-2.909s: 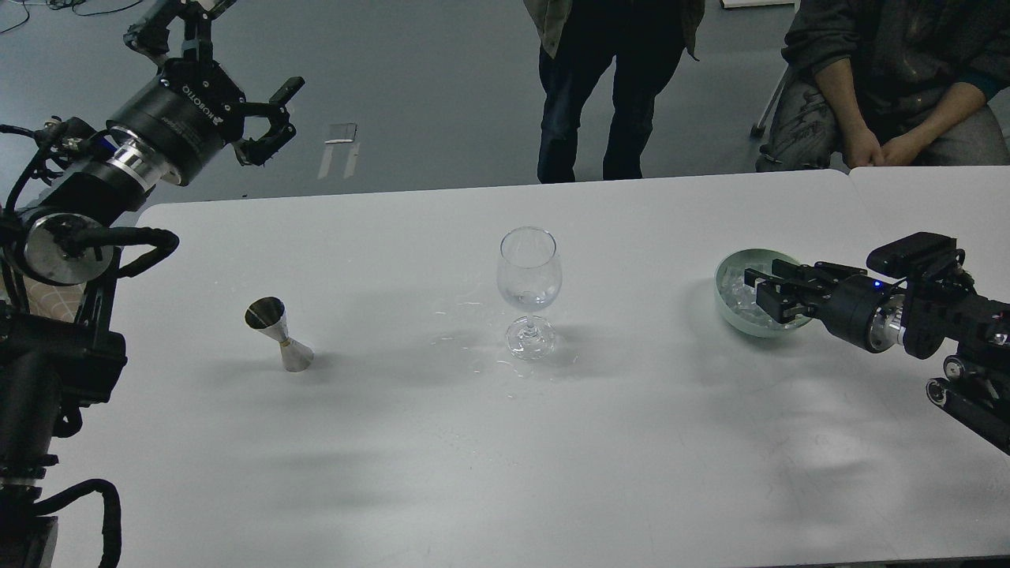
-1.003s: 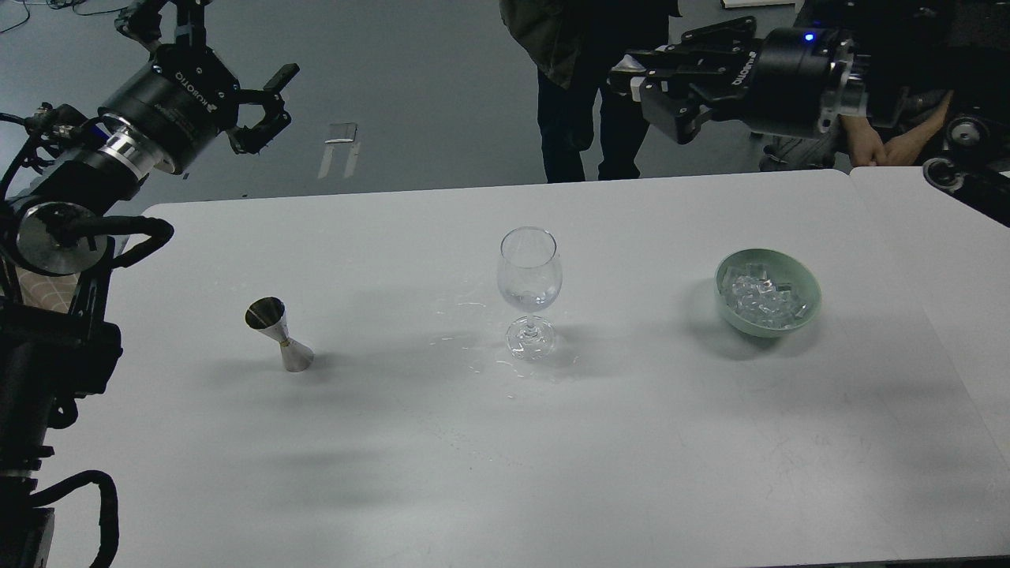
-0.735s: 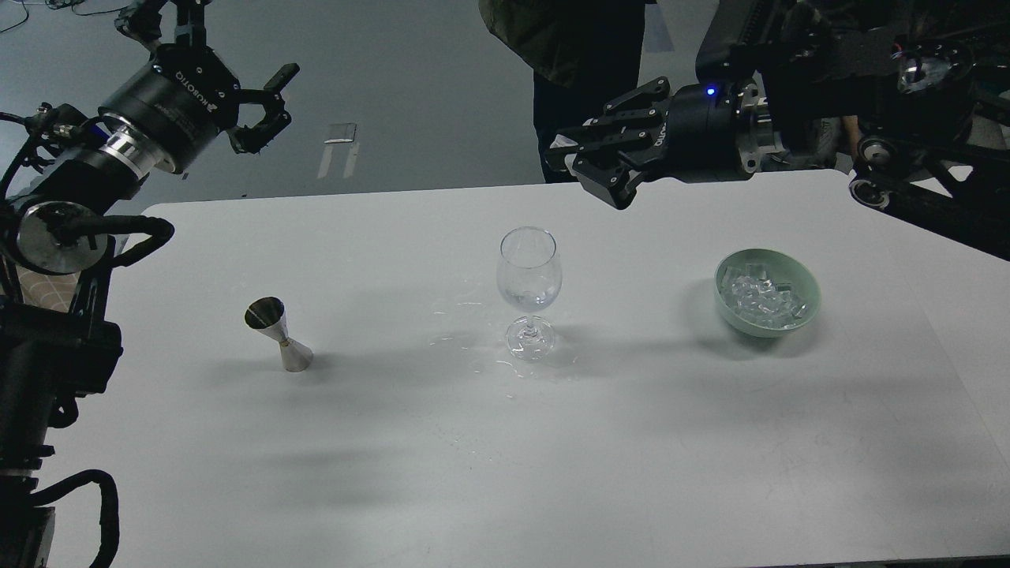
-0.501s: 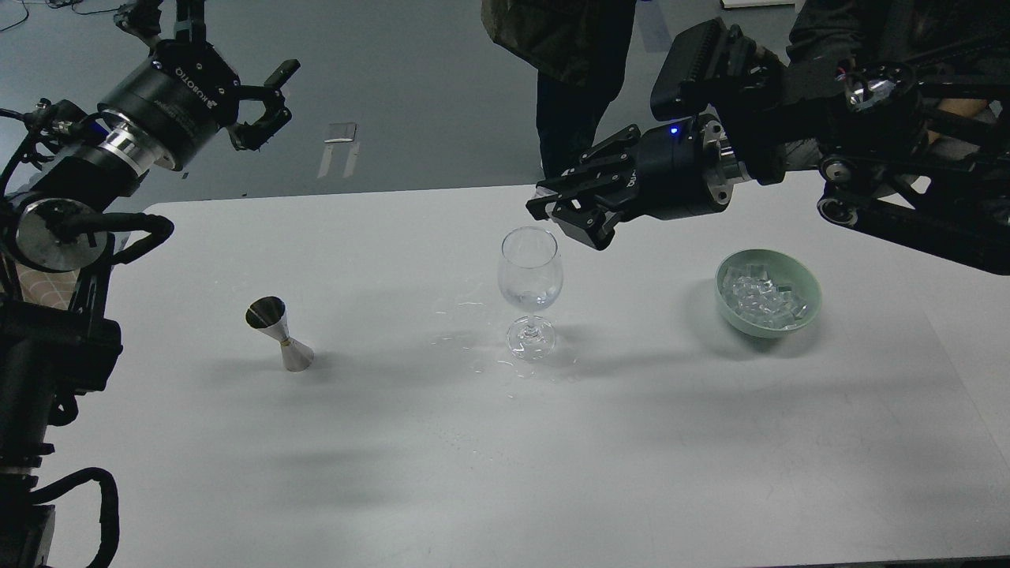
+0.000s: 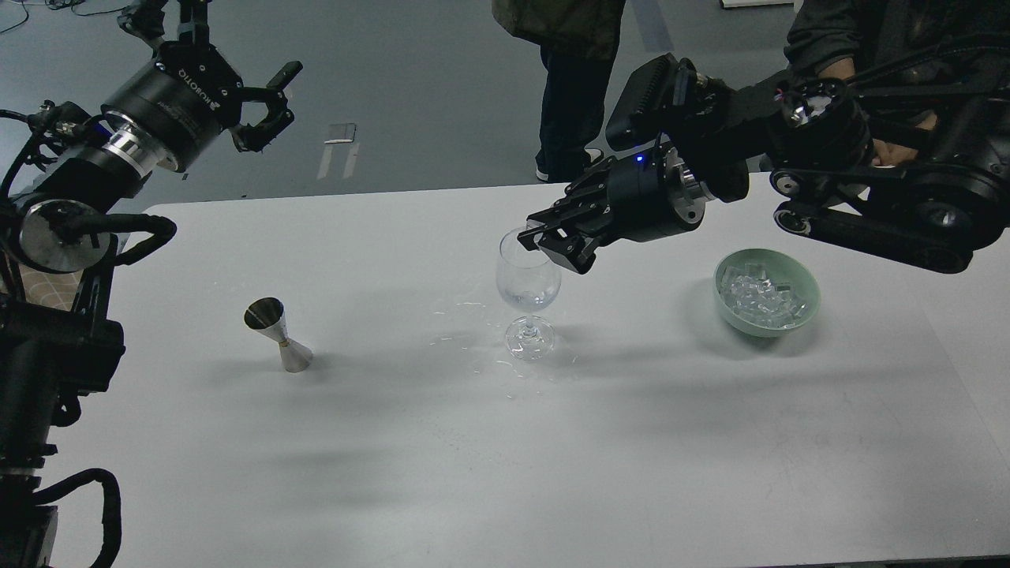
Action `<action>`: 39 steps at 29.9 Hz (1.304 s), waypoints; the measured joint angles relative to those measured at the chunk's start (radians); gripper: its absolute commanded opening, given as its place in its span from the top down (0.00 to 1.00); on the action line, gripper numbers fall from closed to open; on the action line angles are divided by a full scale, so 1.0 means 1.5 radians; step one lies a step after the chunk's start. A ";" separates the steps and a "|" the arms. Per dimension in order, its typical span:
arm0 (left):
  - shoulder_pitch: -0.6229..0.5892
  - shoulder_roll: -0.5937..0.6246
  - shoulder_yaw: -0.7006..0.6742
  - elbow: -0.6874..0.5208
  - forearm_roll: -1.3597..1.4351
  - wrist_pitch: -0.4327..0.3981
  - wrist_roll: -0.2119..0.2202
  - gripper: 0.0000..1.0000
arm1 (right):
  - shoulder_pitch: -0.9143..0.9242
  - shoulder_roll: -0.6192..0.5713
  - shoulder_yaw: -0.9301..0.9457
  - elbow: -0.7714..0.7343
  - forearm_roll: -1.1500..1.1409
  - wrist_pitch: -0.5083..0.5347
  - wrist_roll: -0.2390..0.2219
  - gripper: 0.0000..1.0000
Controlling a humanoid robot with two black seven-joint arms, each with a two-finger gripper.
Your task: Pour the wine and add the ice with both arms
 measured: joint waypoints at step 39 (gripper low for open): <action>-0.022 0.020 0.000 0.012 0.000 -0.003 -0.001 0.02 | -0.006 -0.032 0.201 -0.143 0.238 -0.050 -0.005 0.00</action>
